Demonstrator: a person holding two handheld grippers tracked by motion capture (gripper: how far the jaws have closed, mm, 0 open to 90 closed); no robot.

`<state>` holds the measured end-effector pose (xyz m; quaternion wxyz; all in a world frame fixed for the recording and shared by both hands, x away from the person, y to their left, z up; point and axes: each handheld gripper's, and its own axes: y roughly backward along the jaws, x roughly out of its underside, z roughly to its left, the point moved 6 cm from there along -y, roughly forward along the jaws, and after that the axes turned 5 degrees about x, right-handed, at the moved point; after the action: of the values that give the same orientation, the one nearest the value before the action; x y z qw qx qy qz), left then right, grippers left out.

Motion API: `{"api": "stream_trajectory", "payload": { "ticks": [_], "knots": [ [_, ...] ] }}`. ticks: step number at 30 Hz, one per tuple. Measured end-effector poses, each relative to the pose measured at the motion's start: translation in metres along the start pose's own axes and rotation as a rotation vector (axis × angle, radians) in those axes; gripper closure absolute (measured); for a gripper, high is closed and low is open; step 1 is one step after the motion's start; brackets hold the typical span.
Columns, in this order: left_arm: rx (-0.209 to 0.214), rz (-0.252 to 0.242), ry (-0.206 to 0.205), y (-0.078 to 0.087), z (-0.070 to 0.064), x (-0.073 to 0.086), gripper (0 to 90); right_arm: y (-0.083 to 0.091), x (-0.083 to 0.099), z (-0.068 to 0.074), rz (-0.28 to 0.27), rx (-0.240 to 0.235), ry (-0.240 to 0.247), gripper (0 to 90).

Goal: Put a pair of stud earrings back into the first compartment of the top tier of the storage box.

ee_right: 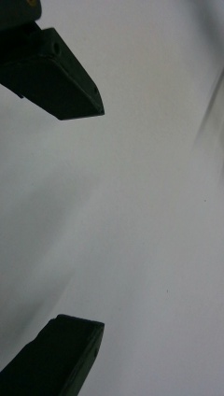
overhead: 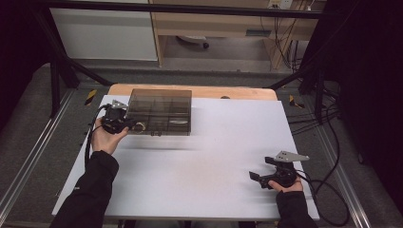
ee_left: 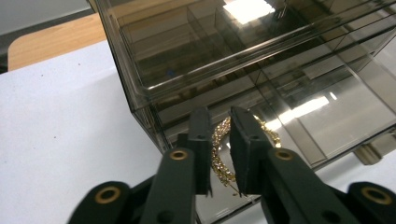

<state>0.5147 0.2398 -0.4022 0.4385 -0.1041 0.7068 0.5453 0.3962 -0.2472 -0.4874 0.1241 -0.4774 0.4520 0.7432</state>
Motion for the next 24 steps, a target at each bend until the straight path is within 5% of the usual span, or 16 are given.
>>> {"api": "stream_trajectory", "payload": {
  "ticks": [11,24],
  "knots": [
    [0.038,-0.066,0.001,0.022,-0.005,-0.002,59.2,0.0,0.0,0.0,-0.001,0.001,-0.002,0.6],
    [0.092,-0.082,-0.023,0.039,-0.02,0.007,37.5,0.0,0.0,0.0,0.001,0.001,-0.005,0.6]
  ]
}}
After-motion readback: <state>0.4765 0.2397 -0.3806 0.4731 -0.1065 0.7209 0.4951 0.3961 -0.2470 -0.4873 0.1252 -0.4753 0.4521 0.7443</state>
